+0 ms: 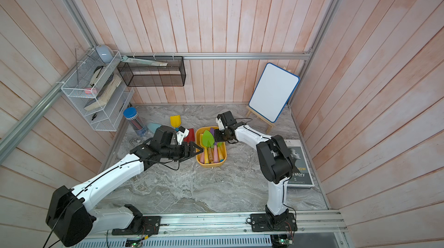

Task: Put the shovel into the storage box
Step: Place the shovel in the storage box.

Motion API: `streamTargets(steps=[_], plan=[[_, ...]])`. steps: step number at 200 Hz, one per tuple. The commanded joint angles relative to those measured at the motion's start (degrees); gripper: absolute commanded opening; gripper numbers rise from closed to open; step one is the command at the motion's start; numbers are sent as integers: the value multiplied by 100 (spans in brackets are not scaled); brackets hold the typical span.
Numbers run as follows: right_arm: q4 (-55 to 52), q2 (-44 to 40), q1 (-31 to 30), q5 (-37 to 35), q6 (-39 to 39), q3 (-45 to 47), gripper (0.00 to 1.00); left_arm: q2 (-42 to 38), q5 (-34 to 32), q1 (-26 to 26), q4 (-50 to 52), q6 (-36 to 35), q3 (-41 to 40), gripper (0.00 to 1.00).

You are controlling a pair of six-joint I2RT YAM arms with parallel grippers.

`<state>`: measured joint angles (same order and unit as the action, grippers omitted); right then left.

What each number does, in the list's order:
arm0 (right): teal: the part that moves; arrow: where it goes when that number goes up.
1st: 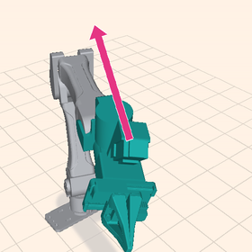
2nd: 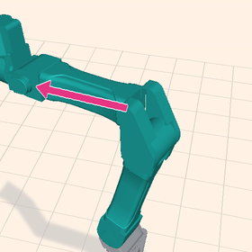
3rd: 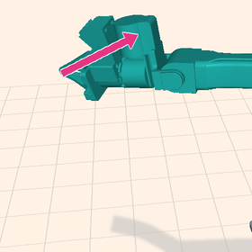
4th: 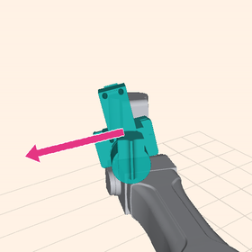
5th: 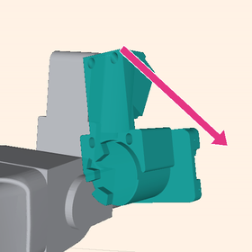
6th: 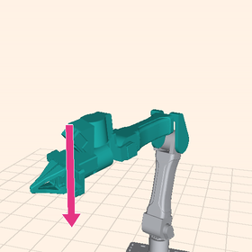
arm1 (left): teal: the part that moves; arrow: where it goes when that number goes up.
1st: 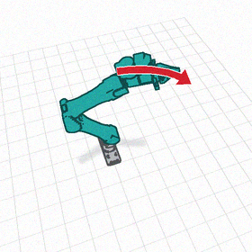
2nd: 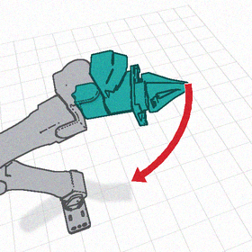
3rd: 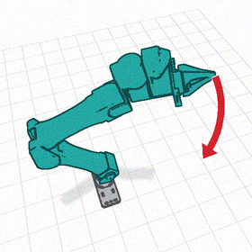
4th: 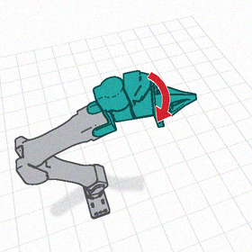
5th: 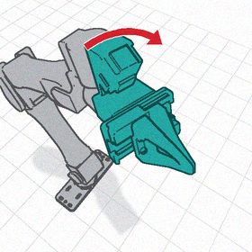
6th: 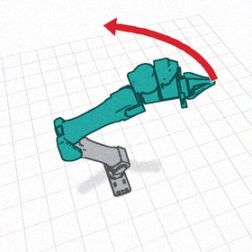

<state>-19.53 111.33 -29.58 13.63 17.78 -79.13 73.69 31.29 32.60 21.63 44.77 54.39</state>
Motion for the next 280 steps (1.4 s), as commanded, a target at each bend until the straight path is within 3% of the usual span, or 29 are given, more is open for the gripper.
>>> streamTargets(steps=[1, 26, 68, 106, 209, 280], plan=[[-44, 107, -73, 58, 49, -93, 3, -46, 10, 18, -59, -56, -85, 73], [-215, 135, -117, -131, -1, -179, 16, -55, 10, 18, -69, -39, -113, 73], [-367, 91, -161, -362, -29, -271, 24, -50, 10, 18, -66, -30, -155, 73], [-683, 104, -246, -742, -107, -525, 26, -2, -160, 14, 85, -45, -149, 73], [-1415, -51, -473, -1636, -233, -933, 28, 796, -1730, -128, 1253, -74, 294, 73], [-1595, -649, -478, -1754, -264, -911, 29, 1515, -2102, -377, 1334, -296, 652, 73]])
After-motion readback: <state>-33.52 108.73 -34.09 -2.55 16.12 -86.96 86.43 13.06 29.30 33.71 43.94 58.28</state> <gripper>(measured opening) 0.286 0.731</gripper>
